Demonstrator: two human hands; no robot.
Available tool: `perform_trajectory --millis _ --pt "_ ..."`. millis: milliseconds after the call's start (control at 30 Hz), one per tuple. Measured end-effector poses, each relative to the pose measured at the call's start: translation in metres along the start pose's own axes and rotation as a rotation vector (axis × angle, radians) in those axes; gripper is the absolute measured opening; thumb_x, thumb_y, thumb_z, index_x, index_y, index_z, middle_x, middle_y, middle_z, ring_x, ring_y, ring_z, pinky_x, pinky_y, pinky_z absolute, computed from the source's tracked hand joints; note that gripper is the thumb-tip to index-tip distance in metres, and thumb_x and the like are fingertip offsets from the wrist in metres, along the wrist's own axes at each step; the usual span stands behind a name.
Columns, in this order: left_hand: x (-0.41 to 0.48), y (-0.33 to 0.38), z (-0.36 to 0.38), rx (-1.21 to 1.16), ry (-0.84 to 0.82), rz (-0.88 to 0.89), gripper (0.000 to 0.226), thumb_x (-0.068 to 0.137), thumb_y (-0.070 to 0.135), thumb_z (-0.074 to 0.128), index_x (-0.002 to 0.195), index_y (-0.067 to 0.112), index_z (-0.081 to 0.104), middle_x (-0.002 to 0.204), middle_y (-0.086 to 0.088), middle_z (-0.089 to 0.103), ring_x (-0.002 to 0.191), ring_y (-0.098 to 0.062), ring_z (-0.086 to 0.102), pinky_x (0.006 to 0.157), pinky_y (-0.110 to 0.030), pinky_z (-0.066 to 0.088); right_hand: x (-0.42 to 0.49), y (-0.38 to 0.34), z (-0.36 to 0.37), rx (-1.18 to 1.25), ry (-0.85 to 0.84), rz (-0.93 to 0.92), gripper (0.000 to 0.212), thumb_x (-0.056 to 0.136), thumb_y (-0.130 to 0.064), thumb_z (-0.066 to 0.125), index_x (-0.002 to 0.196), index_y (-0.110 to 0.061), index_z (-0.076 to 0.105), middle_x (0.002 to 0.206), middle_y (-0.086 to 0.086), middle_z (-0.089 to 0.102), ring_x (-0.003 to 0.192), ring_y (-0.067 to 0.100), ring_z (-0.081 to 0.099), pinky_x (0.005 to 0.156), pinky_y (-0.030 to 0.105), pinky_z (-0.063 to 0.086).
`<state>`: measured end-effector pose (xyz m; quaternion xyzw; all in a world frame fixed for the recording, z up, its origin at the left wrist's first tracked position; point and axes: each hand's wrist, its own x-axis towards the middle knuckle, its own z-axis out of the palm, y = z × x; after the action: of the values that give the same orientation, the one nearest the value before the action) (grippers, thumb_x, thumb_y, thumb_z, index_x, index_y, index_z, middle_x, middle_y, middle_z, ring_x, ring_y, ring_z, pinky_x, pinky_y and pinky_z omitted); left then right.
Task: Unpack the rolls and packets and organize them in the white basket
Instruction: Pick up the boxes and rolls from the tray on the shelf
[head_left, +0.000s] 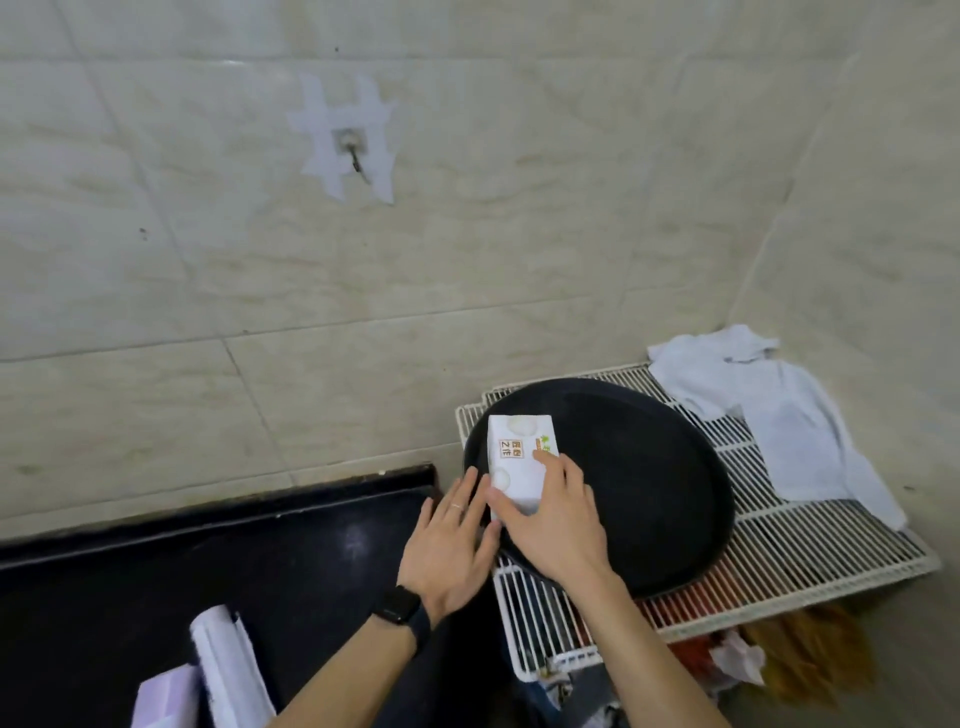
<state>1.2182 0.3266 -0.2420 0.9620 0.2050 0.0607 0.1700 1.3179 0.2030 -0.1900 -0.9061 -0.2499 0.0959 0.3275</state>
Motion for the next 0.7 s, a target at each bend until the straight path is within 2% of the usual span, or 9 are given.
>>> perform_trajectory --millis 133,300,400,500,600,700 --pt "-0.001 0.002 -0.001 0.057 -0.01 0.001 0.061 0.101 0.05 0.011 0.158 0.029 -0.001 0.165 0.012 -0.007 0.149 -0.004 -0.012 0.122 -0.039 -0.003 0.0 -0.003 0.004 -0.004 0.03 0.008 0.085 0.076 -0.075 0.05 0.145 -0.029 0.028 0.154 -0.001 0.03 0.129 0.028 0.042 0.097 0.045 0.045" --pt "-0.001 0.008 -0.001 0.061 -0.02 -0.025 0.06 0.103 0.046 0.013 0.157 0.028 -0.005 0.164 0.01 -0.011 0.149 -0.005 -0.015 0.121 -0.04 -0.006 -0.002 -0.002 0.004 0.035 0.056 0.008 0.079 0.079 -0.064 0.056 0.144 -0.026 0.032 0.15 0.003 0.038 0.127 0.029 0.047 0.1 0.042 0.044" --pt "-0.003 0.004 -0.003 0.033 -0.038 -0.011 0.059 0.103 0.048 0.012 0.157 0.03 -0.005 0.163 0.013 -0.013 0.147 -0.001 -0.018 0.121 -0.04 -0.006 0.007 0.003 -0.006 0.149 0.054 0.068 0.075 0.077 -0.059 0.063 0.141 -0.028 0.038 0.141 0.001 0.051 0.123 0.023 0.053 0.095 0.036 0.043" --pt "-0.014 -0.006 -0.008 0.033 -0.039 0.017 0.061 0.102 0.054 0.012 0.157 0.031 -0.004 0.161 0.019 -0.013 0.146 0.001 -0.018 0.123 -0.04 -0.005 0.012 0.013 -0.022 0.34 0.048 0.137 0.074 0.075 -0.057 0.066 0.14 -0.03 0.043 0.134 -0.001 0.059 0.115 0.02 0.057 0.095 0.037 0.048" --pt "-0.036 -0.026 -0.012 0.057 -0.033 0.03 0.063 0.101 0.055 0.012 0.157 0.031 -0.006 0.16 0.02 -0.015 0.146 0.0 -0.018 0.123 -0.038 -0.005 0.004 0.018 -0.03 0.489 0.067 0.165 0.063 0.079 -0.046 0.072 0.135 -0.031 0.05 0.129 -0.002 0.063 0.107 0.015 0.06 0.086 0.032 0.048" --pt "-0.064 -0.055 -0.018 0.04 0.018 -0.031 0.065 0.101 0.056 0.016 0.157 0.031 -0.003 0.16 0.019 -0.012 0.148 -0.002 -0.014 0.12 -0.035 -0.006 -0.018 0.013 -0.032 0.597 0.065 0.114 0.05 0.083 -0.04 0.074 0.128 -0.036 0.053 0.128 -0.005 0.064 0.108 0.011 0.063 0.085 0.029 0.053"
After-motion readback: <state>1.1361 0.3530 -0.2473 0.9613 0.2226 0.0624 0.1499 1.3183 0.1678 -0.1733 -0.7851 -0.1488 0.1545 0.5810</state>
